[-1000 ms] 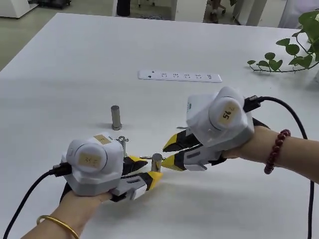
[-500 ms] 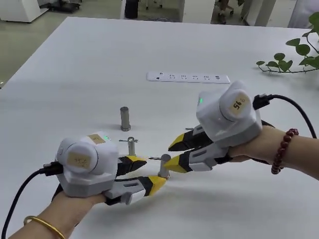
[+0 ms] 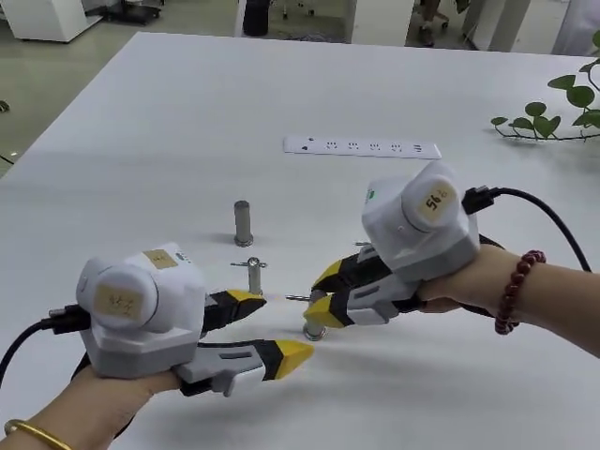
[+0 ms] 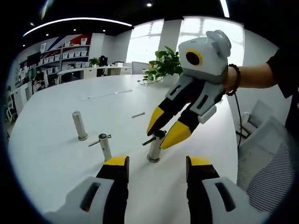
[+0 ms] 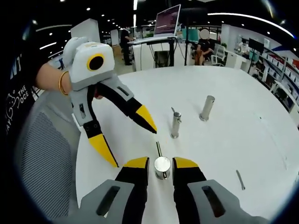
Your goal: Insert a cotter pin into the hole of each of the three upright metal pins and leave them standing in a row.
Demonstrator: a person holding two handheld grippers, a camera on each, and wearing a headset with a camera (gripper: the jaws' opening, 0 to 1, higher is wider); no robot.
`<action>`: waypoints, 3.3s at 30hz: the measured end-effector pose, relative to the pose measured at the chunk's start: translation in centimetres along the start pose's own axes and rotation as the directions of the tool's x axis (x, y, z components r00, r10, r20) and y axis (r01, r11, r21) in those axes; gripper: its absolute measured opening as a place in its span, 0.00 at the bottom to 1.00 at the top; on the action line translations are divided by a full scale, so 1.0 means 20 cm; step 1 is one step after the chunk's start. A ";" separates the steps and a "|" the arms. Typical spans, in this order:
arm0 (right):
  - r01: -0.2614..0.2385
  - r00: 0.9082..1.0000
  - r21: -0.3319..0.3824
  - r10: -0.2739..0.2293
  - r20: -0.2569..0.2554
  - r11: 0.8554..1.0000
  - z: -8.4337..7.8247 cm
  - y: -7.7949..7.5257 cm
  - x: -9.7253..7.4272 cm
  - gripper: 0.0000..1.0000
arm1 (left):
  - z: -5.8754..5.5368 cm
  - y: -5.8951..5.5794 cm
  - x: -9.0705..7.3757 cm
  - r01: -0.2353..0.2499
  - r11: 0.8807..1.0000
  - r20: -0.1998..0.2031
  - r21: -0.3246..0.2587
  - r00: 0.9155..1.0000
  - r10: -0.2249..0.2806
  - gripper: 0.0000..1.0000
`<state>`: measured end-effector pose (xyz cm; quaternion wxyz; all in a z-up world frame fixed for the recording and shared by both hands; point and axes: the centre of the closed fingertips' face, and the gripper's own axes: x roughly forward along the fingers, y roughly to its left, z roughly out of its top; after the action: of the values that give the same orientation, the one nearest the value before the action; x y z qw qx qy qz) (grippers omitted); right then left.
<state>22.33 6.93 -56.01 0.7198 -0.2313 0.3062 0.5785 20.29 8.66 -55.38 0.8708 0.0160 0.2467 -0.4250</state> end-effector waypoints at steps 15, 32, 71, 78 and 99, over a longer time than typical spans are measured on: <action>0.012 1.000 -0.022 -0.013 -0.016 1.000 -0.03 -0.01 0.03 0.09 | 0.05 0.04 -0.10 -0.057 0.998 0.045 -0.030 0.997 0.058 0.57; 0.013 1.000 -0.018 -0.013 -0.010 1.000 -0.04 -0.02 0.03 0.08 | 0.04 0.09 -0.12 -0.089 0.995 0.052 -0.038 0.995 0.091 0.71; 0.007 1.000 -0.045 -0.007 -0.015 0.999 0.03 -0.11 0.01 0.08 | 0.09 0.17 -0.15 -0.154 0.987 0.085 -0.035 0.984 0.156 0.99; 0.012 1.000 -0.049 -0.013 -0.022 0.999 0.03 -0.15 0.02 0.08 | 0.09 0.16 -0.14 -0.142 0.989 0.087 -0.039 0.986 0.145 0.99; -0.004 1.000 -0.046 0.003 -0.028 0.999 0.00 -0.21 0.04 0.08 | 0.10 0.13 -0.13 -0.104 0.994 0.101 -0.042 0.989 0.108 0.99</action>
<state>26.59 6.51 -56.64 0.7091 -0.2553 0.3031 0.5832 21.70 11.80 -53.01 0.9038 -0.0090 0.2083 -0.3738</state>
